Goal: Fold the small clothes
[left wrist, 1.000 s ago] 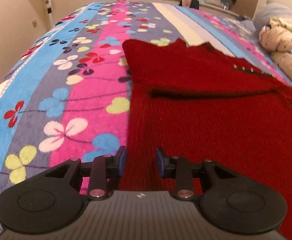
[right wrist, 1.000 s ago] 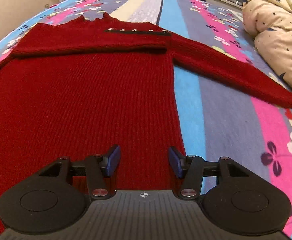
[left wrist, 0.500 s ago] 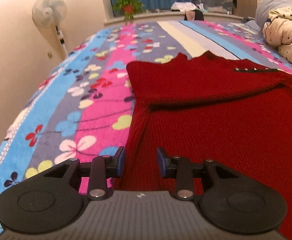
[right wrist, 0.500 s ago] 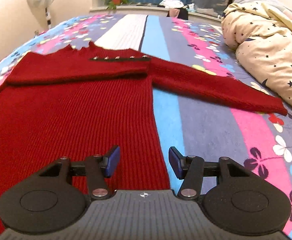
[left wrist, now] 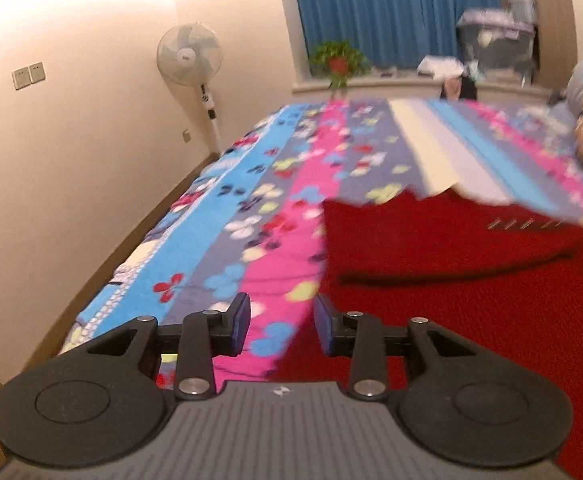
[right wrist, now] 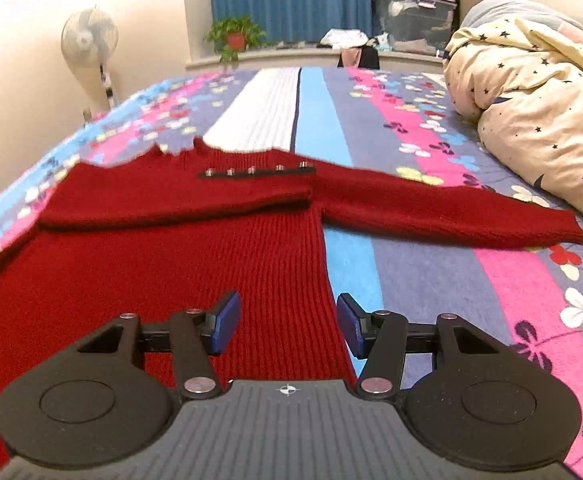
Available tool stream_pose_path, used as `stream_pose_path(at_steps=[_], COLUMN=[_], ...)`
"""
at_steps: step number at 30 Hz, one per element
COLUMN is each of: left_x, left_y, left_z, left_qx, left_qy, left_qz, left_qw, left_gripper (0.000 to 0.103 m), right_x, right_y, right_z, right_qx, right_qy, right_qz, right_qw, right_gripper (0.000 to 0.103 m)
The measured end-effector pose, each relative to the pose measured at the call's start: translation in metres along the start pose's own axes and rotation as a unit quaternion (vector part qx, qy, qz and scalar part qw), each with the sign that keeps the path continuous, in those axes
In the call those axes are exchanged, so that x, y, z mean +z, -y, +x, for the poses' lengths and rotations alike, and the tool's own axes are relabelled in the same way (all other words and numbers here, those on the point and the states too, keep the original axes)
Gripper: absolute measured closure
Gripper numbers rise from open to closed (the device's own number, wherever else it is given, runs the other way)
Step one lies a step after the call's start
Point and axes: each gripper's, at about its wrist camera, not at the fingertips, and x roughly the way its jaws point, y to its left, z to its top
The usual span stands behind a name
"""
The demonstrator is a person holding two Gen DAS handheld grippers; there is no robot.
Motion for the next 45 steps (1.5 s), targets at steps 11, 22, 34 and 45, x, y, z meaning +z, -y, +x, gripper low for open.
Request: stream_pose_path(at_steps=[11,22,34,45], left_x=[0.022,-0.002,-0.051,-0.059], left_y=[0.11,0.077,0.074,0.078], left_z=[-0.112,-0.018,0.121,0.17], left_qx=[-0.051,-0.028,-0.027,-0.021], left_qy=[0.064,0.061,-0.031,-0.084], left_qz=[0.043,0.111,0.103,0.109], left_qw=[0.9957,0.9915,0.9938,0.9903], left_gripper=[0.037,0.027,0.028,0.028], right_x=[0.007,0.0,0.013,0.02], right_y=[0.028,0.076,0.16,0.238], right_z=[-0.03,-0.031,0.034,0.107], right_qx=[-0.009,-0.056,-0.13,-0.16], right_qy=[0.048,0.048,0.046,0.049], right_qz=[0.067,0.104,0.194,0.373], right_qw=[0.997,0.992,0.971,0.912], right_gripper=[0.048,0.048,0.048,0.035])
